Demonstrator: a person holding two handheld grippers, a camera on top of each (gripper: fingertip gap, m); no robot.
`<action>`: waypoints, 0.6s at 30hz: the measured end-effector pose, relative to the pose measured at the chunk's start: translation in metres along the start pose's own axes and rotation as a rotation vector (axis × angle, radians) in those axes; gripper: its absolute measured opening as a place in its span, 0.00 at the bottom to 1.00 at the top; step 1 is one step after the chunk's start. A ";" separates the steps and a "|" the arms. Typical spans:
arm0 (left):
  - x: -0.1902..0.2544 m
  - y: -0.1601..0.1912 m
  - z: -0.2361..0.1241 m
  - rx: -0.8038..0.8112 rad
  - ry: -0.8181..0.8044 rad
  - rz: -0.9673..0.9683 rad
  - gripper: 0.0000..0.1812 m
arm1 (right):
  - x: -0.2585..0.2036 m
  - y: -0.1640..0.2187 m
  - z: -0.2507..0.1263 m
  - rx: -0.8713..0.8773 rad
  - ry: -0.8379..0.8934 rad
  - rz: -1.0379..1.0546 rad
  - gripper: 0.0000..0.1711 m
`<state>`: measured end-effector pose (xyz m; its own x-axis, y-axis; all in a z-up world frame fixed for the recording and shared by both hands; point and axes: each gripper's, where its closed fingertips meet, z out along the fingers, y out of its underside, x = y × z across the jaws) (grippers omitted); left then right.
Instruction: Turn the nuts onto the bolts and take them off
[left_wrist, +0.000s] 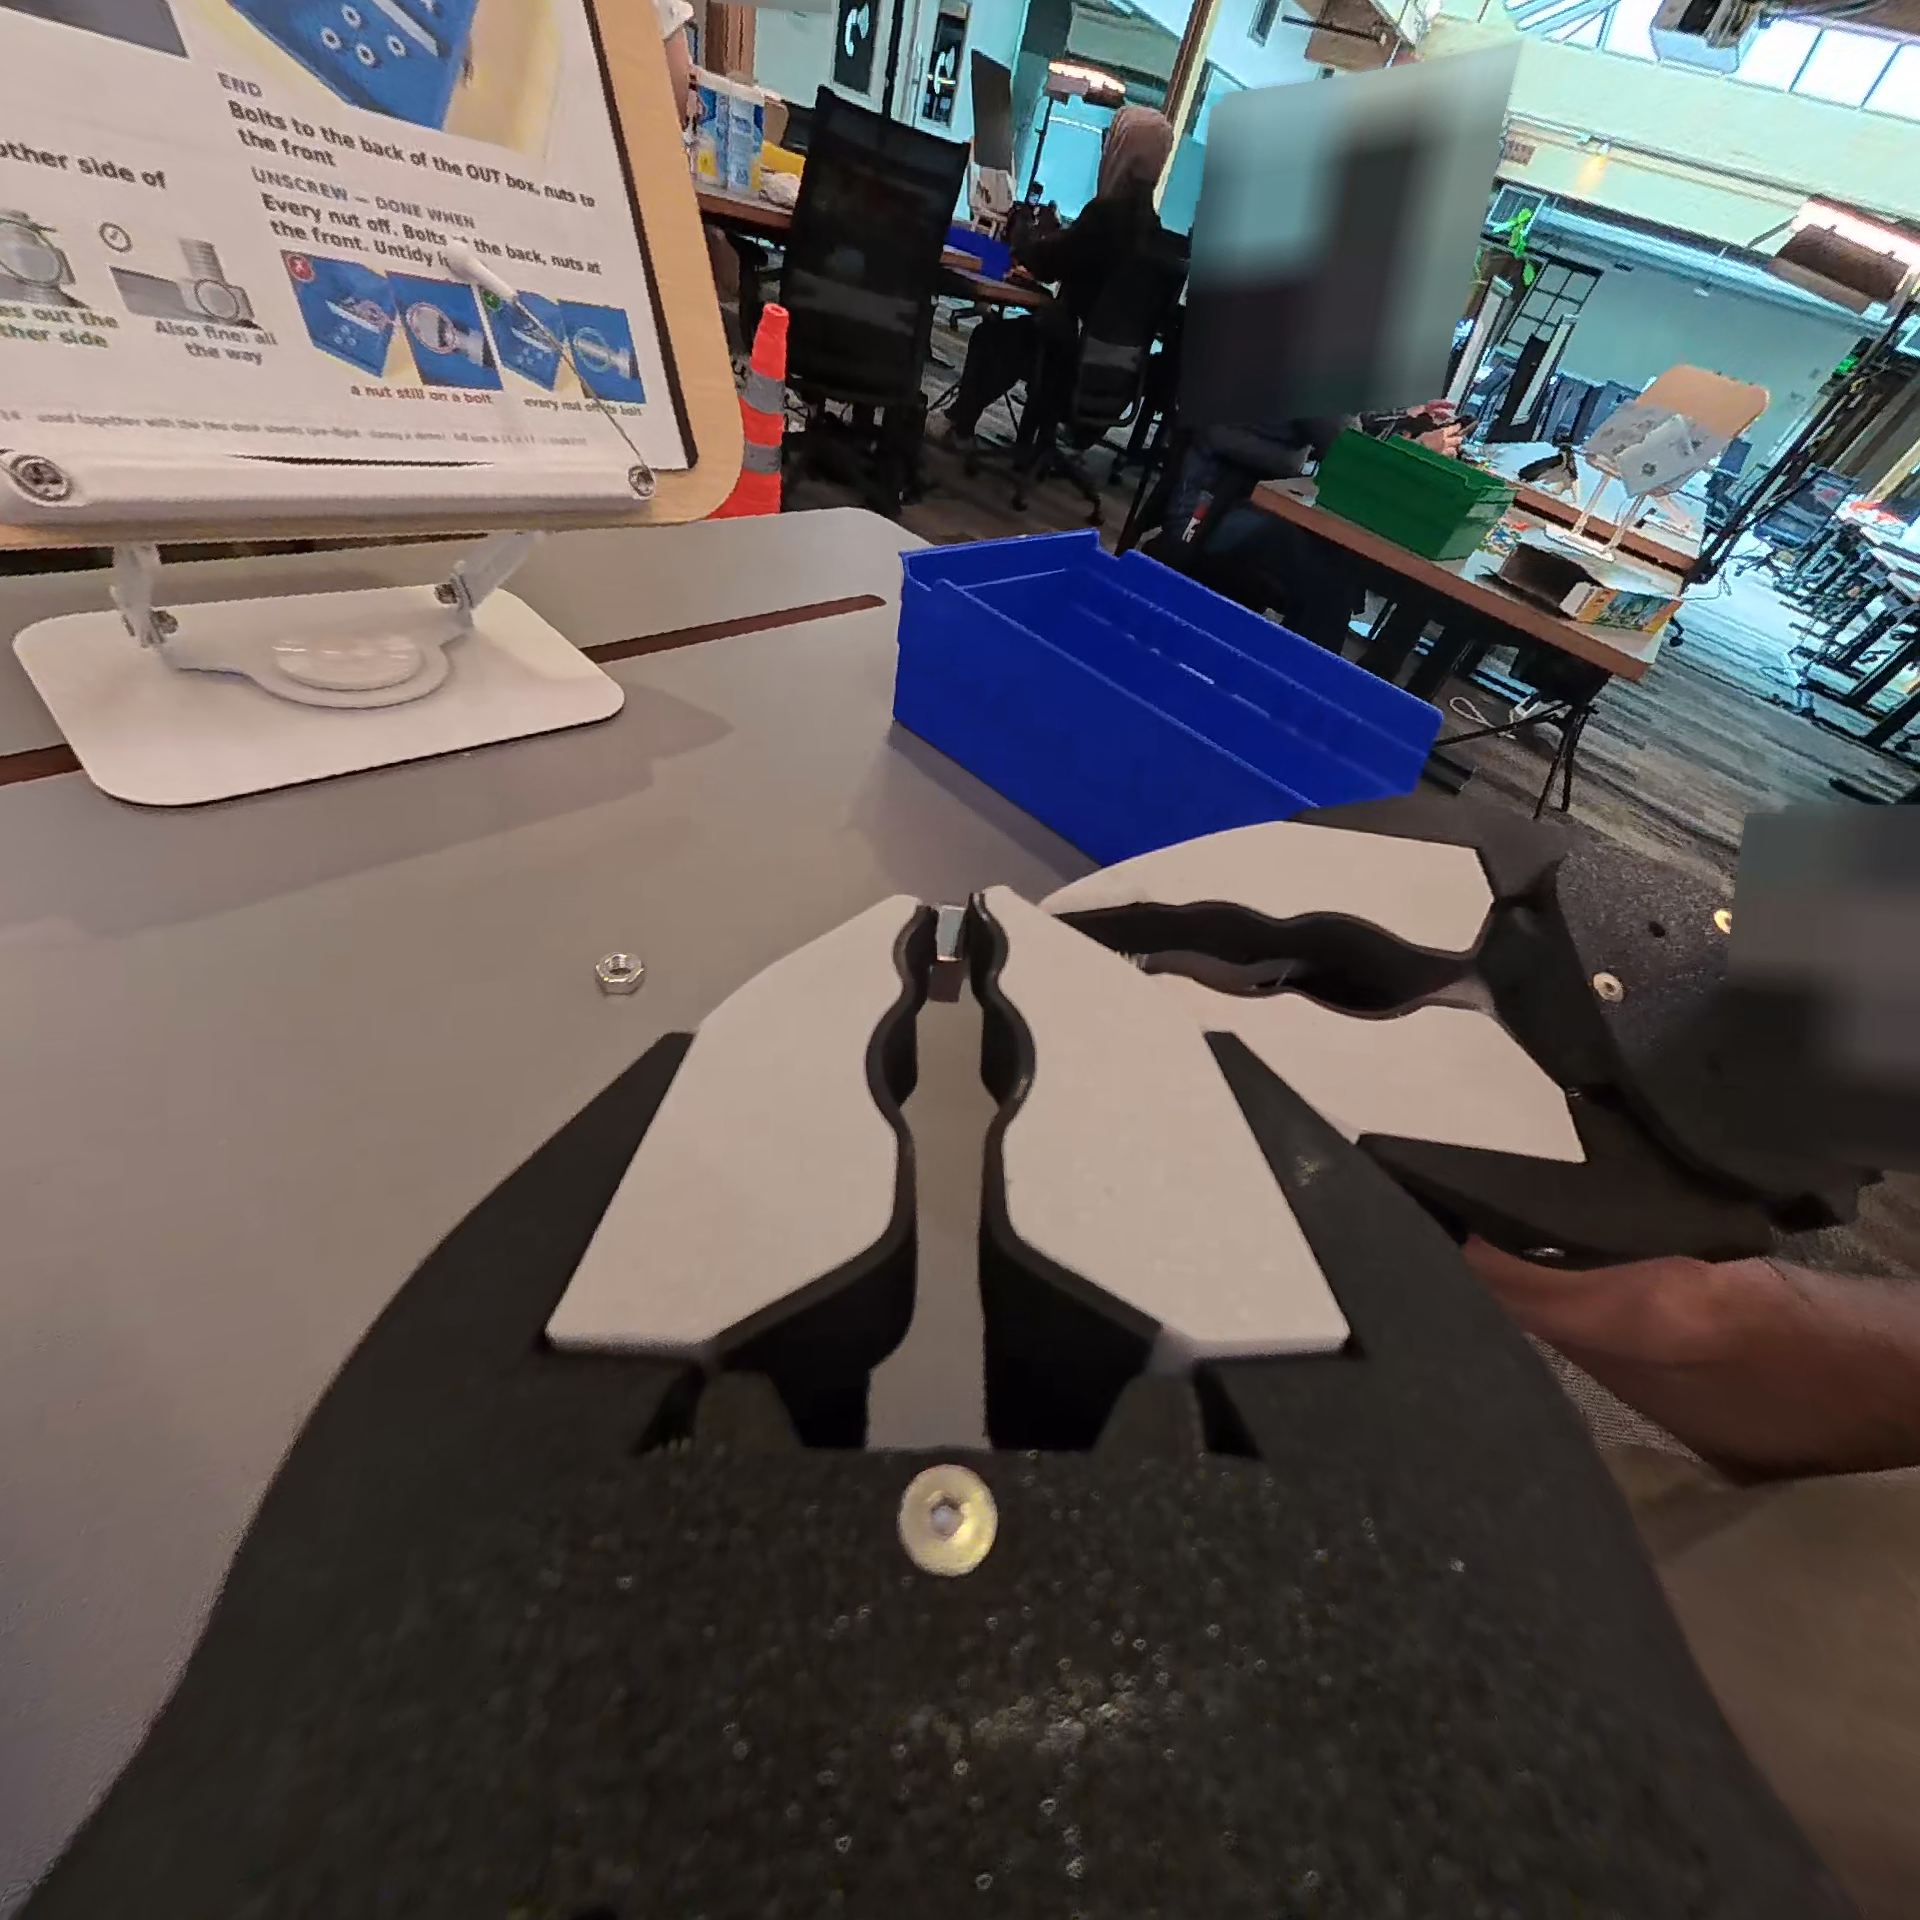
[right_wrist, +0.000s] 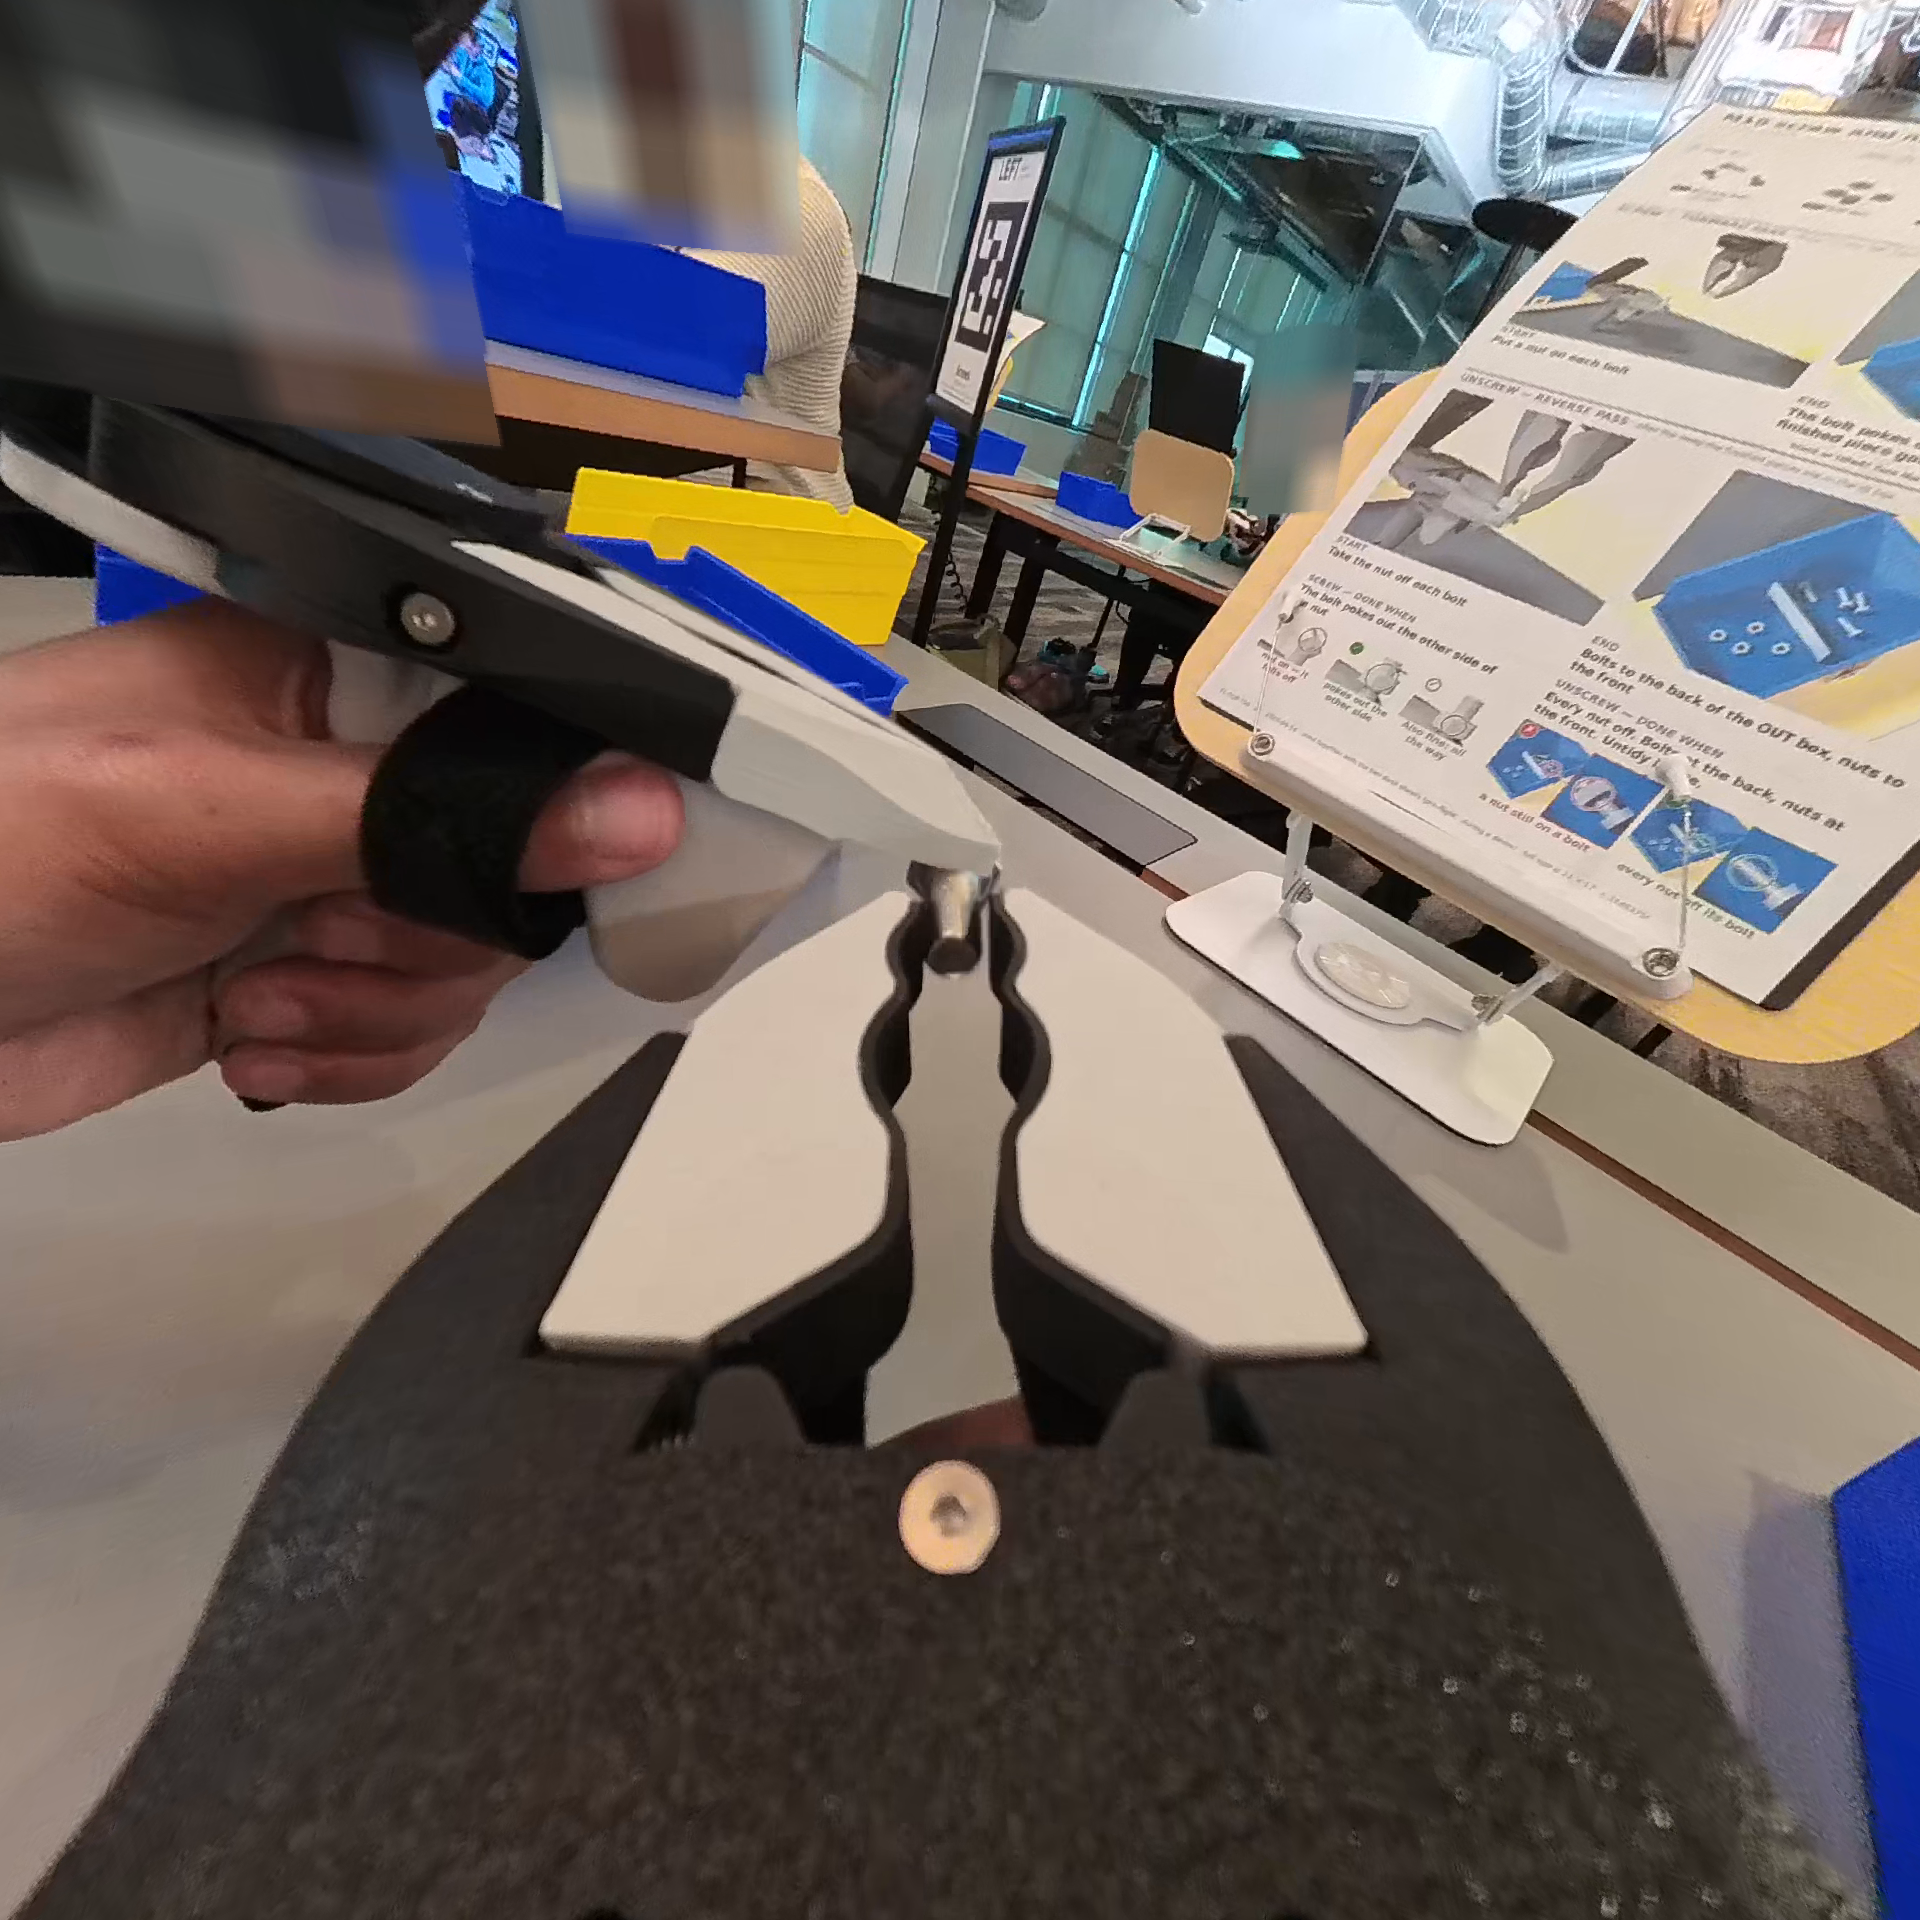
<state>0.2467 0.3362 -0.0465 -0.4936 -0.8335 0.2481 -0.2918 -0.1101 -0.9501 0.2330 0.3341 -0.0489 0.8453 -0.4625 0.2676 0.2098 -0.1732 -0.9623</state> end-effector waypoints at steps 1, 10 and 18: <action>-0.002 -0.001 0.000 0.008 -0.005 -0.011 0.03 | 0.000 0.002 0.000 -0.004 0.001 0.002 0.07; -0.006 -0.002 0.002 0.015 0.011 -0.035 0.03 | 0.002 0.007 0.001 -0.002 -0.011 0.001 0.04; -0.011 0.006 0.005 0.002 0.016 -0.023 0.03 | 0.001 0.017 0.003 -0.020 -0.040 0.028 0.05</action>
<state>0.2546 0.3418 -0.0559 -0.4998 -0.8219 0.2733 -0.3022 -0.1303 -0.9443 0.2393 0.3335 -0.0647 0.8696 -0.4326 0.2379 0.1763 -0.1781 -0.9681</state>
